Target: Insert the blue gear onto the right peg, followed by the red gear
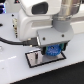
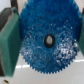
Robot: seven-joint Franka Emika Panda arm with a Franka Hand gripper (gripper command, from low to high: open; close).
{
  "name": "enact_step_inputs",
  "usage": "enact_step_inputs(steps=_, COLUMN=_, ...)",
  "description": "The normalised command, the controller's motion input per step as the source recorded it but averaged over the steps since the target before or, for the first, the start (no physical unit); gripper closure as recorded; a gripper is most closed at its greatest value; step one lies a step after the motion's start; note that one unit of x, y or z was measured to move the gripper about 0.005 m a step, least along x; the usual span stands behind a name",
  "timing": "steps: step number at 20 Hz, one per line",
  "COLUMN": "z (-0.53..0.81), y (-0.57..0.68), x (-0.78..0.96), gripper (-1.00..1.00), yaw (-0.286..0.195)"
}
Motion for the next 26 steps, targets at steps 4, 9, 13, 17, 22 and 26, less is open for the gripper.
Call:
enact_step_inputs(steps=4, z=-0.25, y=0.00, x=0.10, gripper=1.00, yaw=0.000)
enact_step_inputs(steps=9, z=-0.08, y=0.02, x=0.05, gripper=1.00, yaw=0.000)
enact_step_inputs(steps=13, z=0.03, y=0.06, x=0.01, gripper=-1.00, yaw=0.000)
enact_step_inputs(steps=17, z=0.29, y=0.12, x=-0.04, gripper=-1.00, yaw=0.000)
enact_step_inputs(steps=22, z=0.45, y=0.09, x=-0.17, gripper=-1.00, yaw=0.000)
enact_step_inputs(steps=26, z=0.35, y=0.17, x=-0.34, gripper=-1.00, yaw=0.000)
